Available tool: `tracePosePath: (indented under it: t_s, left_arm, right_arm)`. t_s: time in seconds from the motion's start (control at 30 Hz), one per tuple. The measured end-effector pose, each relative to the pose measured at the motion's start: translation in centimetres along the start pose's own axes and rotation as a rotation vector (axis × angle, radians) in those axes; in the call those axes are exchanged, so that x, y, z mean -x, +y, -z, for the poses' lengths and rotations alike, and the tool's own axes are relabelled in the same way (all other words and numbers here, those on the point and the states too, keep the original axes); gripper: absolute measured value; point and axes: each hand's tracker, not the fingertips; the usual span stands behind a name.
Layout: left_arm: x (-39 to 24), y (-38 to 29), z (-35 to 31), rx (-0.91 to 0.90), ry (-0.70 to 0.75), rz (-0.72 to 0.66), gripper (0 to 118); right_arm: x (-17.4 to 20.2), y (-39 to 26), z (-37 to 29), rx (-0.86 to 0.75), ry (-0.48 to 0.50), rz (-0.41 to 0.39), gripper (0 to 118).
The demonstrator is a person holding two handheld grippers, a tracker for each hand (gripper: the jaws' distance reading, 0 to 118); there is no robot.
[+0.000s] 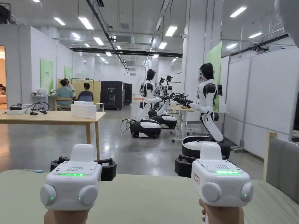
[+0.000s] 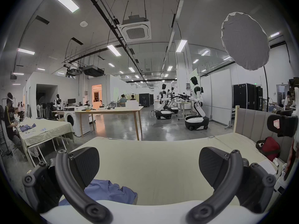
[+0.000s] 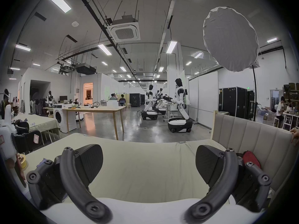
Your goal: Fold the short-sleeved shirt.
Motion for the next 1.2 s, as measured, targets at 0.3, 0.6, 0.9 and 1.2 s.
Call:
tracePosePath:
  t_s: [0.3, 0.6, 0.9, 1.2]
  left_arm:
    - [0.6, -0.6, -0.1, 0.015, -0.005, -0.042, 118]
    - [-2.0, 0.2, 0.1, -0.054, -0.011, 0.788, 118]
    - [-4.6, -8.6, 0.2, -0.143, 0.056, 1.805, 118]
    - [1.8, 0.0, 0.1, 0.021, -0.17, -0.063, 118]
  right_arm:
    - [0.0, -0.3, -0.1, -0.002, 0.001, 0.017, 116]
    - [3.2, -1.0, 0.4, -0.014, 0.049, -0.768, 116]
    - [4.2, -12.0, 0.6, 0.02, 0.004, -1.928, 116]
    - [-1.9, -0.5, 0.0, 0.059, 0.096, 0.024, 116]
